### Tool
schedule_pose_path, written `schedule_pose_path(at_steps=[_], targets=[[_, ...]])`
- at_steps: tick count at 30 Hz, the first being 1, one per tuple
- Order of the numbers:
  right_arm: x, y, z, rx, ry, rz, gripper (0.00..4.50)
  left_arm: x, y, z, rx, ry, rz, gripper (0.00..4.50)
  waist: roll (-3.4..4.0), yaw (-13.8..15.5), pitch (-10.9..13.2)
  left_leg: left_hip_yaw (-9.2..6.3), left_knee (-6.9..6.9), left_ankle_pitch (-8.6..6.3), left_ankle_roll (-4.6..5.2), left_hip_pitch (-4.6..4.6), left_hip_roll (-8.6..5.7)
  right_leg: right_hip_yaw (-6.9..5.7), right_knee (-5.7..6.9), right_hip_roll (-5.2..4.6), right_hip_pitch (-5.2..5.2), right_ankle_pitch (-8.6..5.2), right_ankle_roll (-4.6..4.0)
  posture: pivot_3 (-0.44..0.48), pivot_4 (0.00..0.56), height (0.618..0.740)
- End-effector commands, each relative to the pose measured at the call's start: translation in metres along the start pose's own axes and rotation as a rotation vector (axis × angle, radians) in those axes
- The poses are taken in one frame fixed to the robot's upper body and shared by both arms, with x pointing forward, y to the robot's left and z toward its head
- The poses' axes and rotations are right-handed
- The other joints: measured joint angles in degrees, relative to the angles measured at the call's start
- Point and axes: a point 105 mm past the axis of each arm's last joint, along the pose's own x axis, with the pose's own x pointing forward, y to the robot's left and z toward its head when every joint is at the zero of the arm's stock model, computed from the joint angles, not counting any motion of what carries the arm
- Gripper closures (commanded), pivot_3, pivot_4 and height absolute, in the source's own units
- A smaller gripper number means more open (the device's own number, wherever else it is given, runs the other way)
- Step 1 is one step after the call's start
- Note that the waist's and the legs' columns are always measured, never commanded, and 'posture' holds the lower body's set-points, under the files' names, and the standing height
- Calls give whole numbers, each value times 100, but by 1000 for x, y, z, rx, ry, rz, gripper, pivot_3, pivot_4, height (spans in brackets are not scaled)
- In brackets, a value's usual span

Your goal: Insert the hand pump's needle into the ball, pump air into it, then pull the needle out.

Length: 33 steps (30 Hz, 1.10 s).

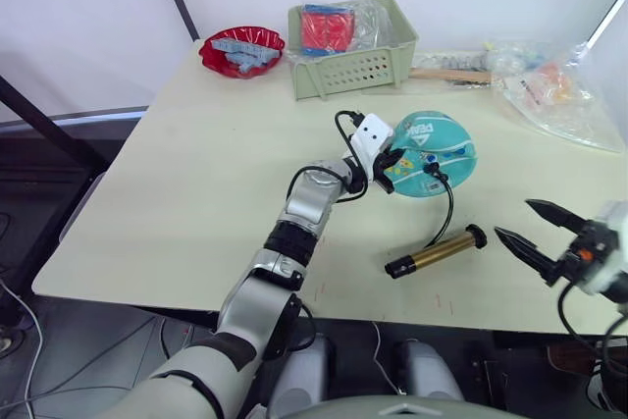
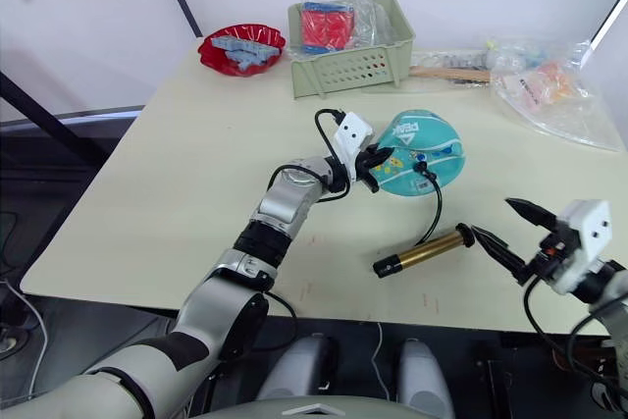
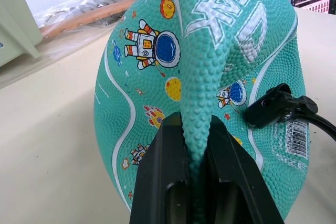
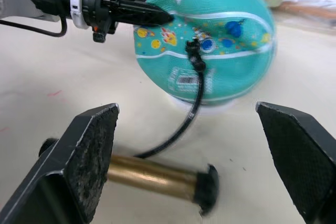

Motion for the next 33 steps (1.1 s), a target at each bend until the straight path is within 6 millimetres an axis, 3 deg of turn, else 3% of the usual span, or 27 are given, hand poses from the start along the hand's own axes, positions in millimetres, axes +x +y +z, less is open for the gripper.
schedule_pose_path(at_steps=[1,12,18,20,21,22,24,30,33], targets=[[-15,-1,13,-58,-52,14,111,1,-7,-22,-27,78,-24,4500,0,0,0,-1,0,0,0,1,0,0,1,1,1,0,0,0,150,738],[-51,-12,1,-100,-29,-1,111,1,-9,-19,-61,60,-39,4500,2,2,-1,1,2,0,0,3,1,2,2,1,2,0,0,0,150,738],[-52,-13,1,-112,-69,14,111,0,-11,-14,-86,33,-57,4500,4,0,-2,3,3,0,0,6,1,4,2,1,4,0,0,0,150,738],[-52,-14,0,-117,-78,16,0,-1,-10,-10,-90,15,-58,3591,5,0,-2,3,3,0,0,5,1,4,2,1,4,0,0,0,150,738],[-52,-14,0,-119,-83,18,0,-2,-10,-8,-93,5,-61,3504,5,4,-2,4,4,0,-1,5,1,4,2,1,4,0,0,0,150,738],[-52,-14,0,-120,-87,20,0,-2,-10,-6,-95,-4,-63,2964,5,4,-2,4,4,1,-1,5,1,4,2,1,4,0,-1,0,150,738],[-52,-13,-1,-118,-94,26,0,-3,-12,1,-103,-47,-72,2649,5,5,-2,4,6,1,-1,5,1,4,3,0,5,0,-1,0,150,738],[-51,-12,-1,-122,-105,38,0,-14,-13,27,-70,-147,-90,68,12,-5,5,6,6,2,-2,5,1,9,9,1,2,1,-2,0,150,738],[-49,-11,-2,-128,-111,40,0,-21,-11,37,-60,-175,-82,68,18,-1,10,11,8,3,-4,5,1,15,19,1,-4,1,-2,0,150,738]])
